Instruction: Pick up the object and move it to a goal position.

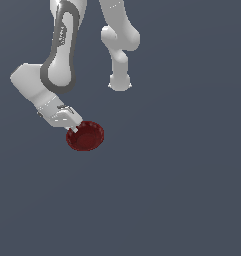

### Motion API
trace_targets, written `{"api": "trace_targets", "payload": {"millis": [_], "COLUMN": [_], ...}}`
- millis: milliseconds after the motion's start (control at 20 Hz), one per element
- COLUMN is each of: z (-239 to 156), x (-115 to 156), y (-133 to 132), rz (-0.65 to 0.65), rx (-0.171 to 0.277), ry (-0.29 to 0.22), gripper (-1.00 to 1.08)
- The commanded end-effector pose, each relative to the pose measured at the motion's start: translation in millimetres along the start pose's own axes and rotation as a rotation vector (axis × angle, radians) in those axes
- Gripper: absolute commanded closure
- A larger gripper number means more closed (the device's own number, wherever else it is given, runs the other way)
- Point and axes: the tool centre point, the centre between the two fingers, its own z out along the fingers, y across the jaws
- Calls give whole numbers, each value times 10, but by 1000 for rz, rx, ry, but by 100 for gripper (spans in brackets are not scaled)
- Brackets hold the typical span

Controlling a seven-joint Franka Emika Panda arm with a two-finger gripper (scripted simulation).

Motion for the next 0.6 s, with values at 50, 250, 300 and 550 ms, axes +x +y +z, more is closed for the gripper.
{"api": "trace_targets", "payload": {"millis": [50,250,300,550], "z": [-264,-496,-543,-713], "x": [224,432,474,637], "y": [-96,-184,-201,-267], "rz": [-1,-1,-2,-2], "rx": [-1,0,1,3], "ry": [1,2,2,3], "gripper": [108,108,108,108]}}
